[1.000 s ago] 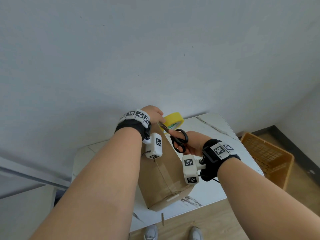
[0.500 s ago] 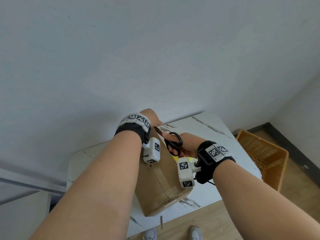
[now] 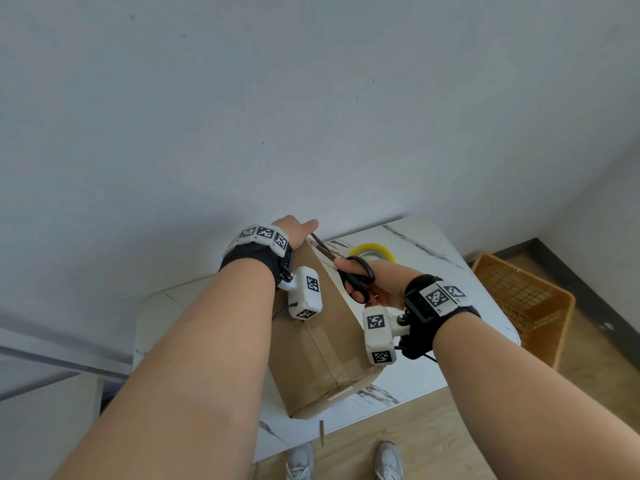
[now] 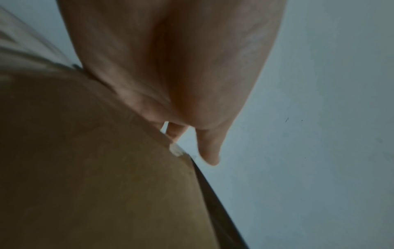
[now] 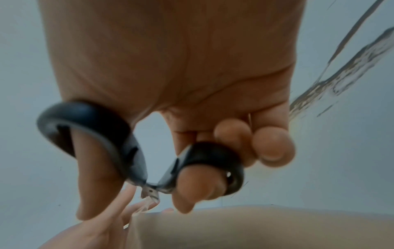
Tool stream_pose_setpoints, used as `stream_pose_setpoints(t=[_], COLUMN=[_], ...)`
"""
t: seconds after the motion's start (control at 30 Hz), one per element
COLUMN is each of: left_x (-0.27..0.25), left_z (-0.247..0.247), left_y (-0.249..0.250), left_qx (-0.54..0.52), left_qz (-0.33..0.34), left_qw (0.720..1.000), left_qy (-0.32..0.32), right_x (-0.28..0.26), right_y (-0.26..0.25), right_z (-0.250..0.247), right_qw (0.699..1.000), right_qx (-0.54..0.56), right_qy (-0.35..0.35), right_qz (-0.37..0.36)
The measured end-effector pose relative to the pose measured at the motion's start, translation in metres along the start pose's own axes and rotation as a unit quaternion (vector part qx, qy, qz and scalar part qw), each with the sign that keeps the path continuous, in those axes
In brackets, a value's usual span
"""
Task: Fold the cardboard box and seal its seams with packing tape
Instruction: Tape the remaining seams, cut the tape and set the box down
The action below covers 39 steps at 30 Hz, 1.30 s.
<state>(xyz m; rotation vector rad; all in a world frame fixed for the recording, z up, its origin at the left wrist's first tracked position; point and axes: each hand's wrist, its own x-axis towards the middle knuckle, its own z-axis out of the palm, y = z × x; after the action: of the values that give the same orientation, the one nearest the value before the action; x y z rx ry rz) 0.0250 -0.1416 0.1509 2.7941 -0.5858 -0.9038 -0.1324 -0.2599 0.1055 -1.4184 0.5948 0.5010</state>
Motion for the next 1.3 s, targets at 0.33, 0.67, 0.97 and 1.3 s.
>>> stream_pose_setpoints(t=[0.33, 0.67, 0.97, 1.3], left_x=[-0.013, -0.033, -0.046, -0.041], left_z=[-0.005, -0.003, 0.009, 0.013], left_y=[0.003, -0.005, 0.004, -0.002], left_qx=[-0.039, -0.051, -0.112, -0.141], left_qz=[-0.026, -0.033, -0.012, 0.002], left_qw=[0.998, 0.998, 0.994, 0.990], left_qy=[0.044, -0.020, 0.005, 0.021], right_x=[-0.001, -0.013, -0.004, 0.006], right_y=[-0.007, 0.001, 0.027, 0.079], right_z=[0.006, 0.002, -0.023, -0.045], right_qw=[0.998, 0.995, 0.964, 0.888], right_qx=[0.058, 0.054, -0.077, -0.332], right_qy=[0.003, 0.084, 0.255, 0.279], right_qz=[-0.018, 0.009, 0.023, 0.153])
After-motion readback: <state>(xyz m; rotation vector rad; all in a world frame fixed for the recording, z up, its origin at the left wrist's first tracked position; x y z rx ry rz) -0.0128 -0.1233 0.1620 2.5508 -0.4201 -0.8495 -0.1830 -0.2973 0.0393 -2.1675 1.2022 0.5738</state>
